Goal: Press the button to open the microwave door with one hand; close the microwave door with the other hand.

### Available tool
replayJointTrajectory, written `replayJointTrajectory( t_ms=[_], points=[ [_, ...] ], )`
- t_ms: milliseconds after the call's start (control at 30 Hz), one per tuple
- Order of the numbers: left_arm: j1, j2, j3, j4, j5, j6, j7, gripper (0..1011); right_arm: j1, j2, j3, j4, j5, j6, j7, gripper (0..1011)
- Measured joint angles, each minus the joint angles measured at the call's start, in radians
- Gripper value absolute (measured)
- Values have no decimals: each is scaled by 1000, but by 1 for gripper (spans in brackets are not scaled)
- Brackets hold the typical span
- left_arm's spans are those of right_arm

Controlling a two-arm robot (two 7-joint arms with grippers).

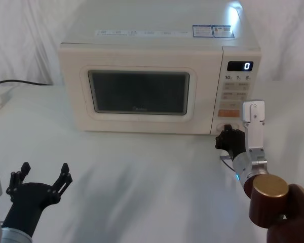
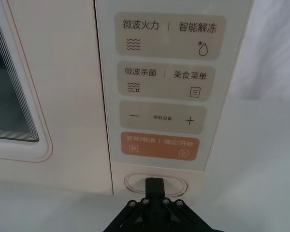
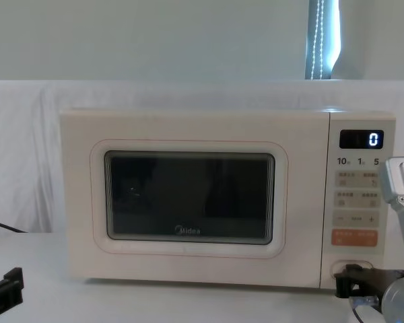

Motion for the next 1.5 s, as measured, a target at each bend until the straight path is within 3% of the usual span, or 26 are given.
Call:
replayJointTrajectory(
  t_ms=[1500],
  points=[
    [0, 0, 0, 0, 0, 0, 0, 1001, 67, -9, 25, 97, 8, -32, -11, 0]
  ],
)
